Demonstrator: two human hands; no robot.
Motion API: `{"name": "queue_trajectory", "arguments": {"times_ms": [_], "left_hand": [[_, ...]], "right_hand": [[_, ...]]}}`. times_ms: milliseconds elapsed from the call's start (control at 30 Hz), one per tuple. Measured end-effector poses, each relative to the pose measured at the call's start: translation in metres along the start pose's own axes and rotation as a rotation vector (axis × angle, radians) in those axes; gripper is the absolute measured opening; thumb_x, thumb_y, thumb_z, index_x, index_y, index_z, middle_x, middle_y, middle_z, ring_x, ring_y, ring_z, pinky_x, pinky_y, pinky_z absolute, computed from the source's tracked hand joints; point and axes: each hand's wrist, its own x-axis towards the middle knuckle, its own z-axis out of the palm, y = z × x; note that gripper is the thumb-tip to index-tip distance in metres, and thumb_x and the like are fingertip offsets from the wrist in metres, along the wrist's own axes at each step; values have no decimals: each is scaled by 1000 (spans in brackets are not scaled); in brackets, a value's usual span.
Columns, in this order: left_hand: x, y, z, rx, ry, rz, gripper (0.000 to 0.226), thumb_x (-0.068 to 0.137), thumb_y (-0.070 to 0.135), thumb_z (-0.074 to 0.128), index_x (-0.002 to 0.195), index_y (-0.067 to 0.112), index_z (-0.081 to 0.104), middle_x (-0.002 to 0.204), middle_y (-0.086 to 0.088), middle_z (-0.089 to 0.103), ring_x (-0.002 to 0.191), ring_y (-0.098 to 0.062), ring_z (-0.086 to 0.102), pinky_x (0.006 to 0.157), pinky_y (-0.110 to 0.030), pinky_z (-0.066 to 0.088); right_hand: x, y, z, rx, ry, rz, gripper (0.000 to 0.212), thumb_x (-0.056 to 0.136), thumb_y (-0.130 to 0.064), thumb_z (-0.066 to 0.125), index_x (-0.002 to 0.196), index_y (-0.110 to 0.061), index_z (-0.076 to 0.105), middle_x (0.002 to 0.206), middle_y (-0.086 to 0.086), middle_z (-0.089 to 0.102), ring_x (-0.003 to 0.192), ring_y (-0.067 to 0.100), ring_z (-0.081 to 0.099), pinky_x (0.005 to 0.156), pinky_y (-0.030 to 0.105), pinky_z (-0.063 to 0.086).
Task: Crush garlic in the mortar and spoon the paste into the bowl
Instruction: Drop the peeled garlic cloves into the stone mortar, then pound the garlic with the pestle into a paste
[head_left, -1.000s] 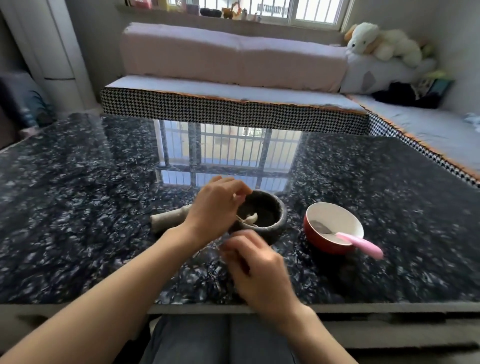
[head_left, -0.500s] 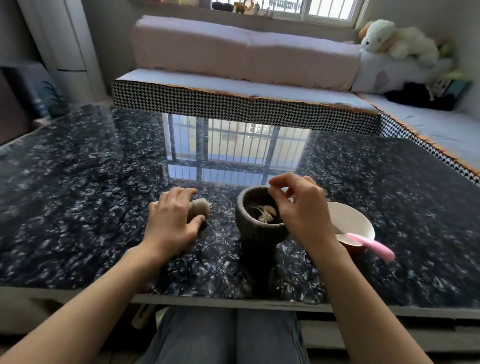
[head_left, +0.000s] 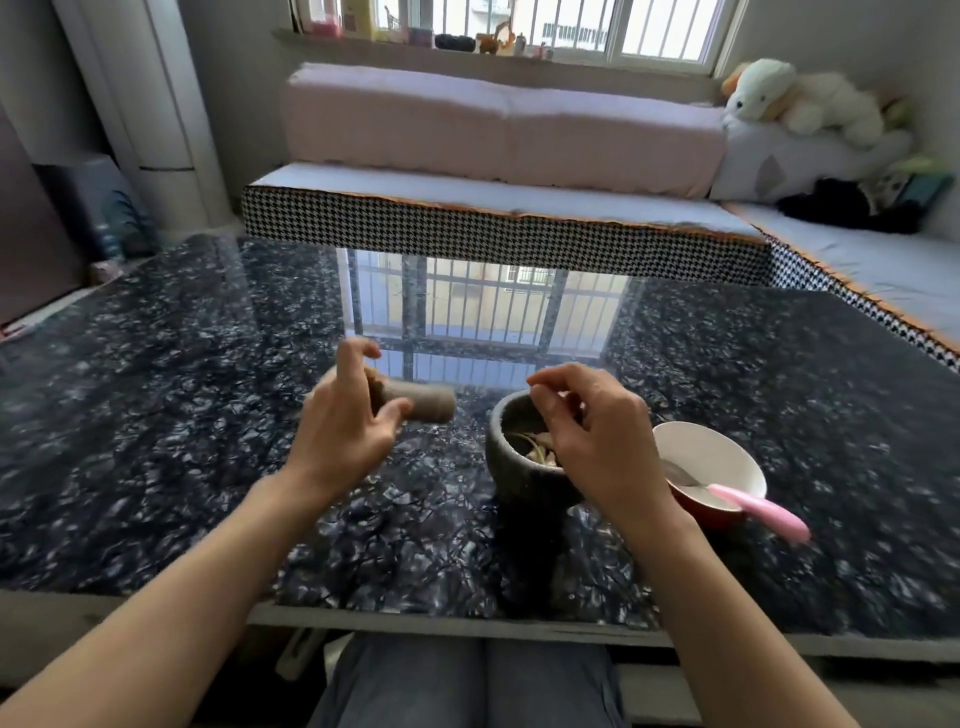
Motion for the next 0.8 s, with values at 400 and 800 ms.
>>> {"name": "queue_trajectory", "arguments": {"times_ms": [400,800], "left_hand": [[34,109,22,-275,-69,145,63,74,33,74,119,13,34,82,-3,67,71,-17,65,70,-35,52],[-1,61,69,-322,-514,-50,130,43,52,81,143,32,1,128,0,46,121,-16,45,105,-35,36]], "right_hand": [[29,1,-24,185,-115,1,48,72,-2,68,117,-15,56,97,-4,64,89,11,61,79,20,49],[26,23,-10,298,-245,260,33,79,-7,61,109,-21,55,105,-1,60,94,13,60,84,38,51]]}}
